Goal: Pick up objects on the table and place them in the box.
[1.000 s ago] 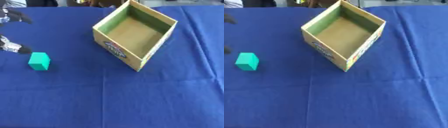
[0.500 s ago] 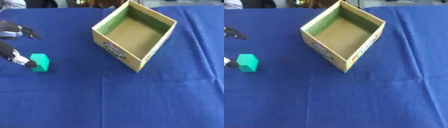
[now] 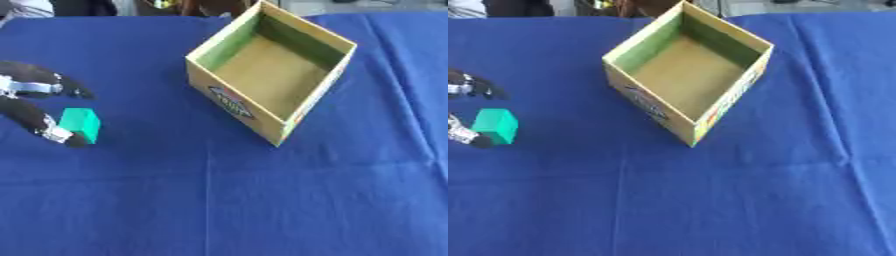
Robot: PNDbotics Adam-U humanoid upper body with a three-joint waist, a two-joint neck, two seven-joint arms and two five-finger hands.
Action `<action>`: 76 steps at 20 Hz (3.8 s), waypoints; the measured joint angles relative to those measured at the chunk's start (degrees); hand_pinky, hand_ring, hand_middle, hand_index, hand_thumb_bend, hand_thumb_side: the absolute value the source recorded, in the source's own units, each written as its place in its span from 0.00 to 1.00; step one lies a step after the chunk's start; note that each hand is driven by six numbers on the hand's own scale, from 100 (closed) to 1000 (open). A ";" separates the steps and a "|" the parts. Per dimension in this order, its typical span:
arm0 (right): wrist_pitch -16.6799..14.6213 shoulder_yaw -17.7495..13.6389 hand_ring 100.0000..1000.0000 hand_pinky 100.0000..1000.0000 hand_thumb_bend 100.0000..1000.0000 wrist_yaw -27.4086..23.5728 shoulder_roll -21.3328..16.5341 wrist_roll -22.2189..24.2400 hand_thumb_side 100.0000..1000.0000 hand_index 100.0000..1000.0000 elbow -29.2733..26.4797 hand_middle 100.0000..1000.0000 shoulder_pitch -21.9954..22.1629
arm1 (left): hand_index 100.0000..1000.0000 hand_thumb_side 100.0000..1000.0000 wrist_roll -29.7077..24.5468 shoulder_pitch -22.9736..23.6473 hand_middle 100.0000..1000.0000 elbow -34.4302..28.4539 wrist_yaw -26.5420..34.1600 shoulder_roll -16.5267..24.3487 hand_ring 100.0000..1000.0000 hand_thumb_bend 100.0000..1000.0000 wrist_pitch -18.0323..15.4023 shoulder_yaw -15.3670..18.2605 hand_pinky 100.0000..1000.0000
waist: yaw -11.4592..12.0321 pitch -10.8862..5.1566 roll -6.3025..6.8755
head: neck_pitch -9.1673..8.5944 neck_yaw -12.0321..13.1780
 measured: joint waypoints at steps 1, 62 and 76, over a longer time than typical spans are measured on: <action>0.00 0.00 0.75 0.74 0.00 -0.02 0.03 0.03 0.86 0.65 0.00 0.53 0.00 | 1.00 0.79 0.05 0.02 0.88 0.40 -0.47 -0.17 0.84 0.69 -0.10 -0.12 0.82 | -0.05 0.03 -0.01 | -0.01 0.00; 0.12 -0.02 0.73 0.74 0.00 -0.49 0.41 0.42 0.83 0.63 0.00 0.50 0.81 | 1.00 0.75 0.62 1.64 0.84 1.38 -7.74 -1.08 0.87 0.68 -0.99 1.72 0.77 | 0.18 0.28 -0.35 | -0.48 0.70; 0.03 -0.02 0.73 0.74 0.00 -0.89 0.85 0.56 0.83 0.63 0.00 0.50 0.80 | 0.84 0.68 4.63 1.63 0.64 2.09 -12.45 -1.41 0.74 0.47 -3.92 1.12 0.62 | -0.13 0.35 -0.72 | -0.52 0.96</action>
